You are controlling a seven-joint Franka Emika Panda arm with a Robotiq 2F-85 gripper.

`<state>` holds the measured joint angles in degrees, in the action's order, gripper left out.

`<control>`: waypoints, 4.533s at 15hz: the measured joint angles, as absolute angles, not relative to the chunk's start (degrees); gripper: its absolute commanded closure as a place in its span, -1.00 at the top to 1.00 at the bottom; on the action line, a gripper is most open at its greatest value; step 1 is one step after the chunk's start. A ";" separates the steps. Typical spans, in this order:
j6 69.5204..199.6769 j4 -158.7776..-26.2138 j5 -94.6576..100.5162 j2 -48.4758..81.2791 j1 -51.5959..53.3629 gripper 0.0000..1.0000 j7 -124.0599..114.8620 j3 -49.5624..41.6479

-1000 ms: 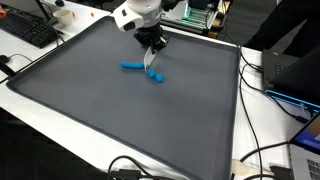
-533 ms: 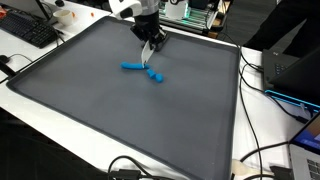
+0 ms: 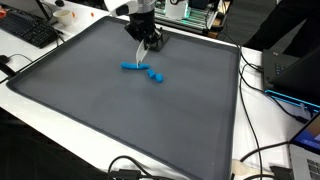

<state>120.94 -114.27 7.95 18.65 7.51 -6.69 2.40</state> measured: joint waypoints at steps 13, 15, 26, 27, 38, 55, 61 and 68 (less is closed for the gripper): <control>128.44 -114.34 10.76 22.39 7.50 -0.98 -6.09 1.82; 128.54 -114.33 11.08 22.53 7.52 -0.98 -5.40 1.81; 130.71 -114.95 12.79 23.70 7.57 -0.98 -3.20 1.80; 131.37 -115.33 12.89 23.72 7.57 -0.98 -3.20 1.77; 132.62 -116.53 11.65 23.11 7.13 -0.98 -3.22 1.67; 124.22 -117.33 6.90 21.33 6.27 -0.98 -1.01 2.11; 121.73 -117.34 6.90 20.38 6.10 -0.98 0.46 2.14; 121.16 -117.10 7.85 17.53 5.63 -0.98 1.76 2.10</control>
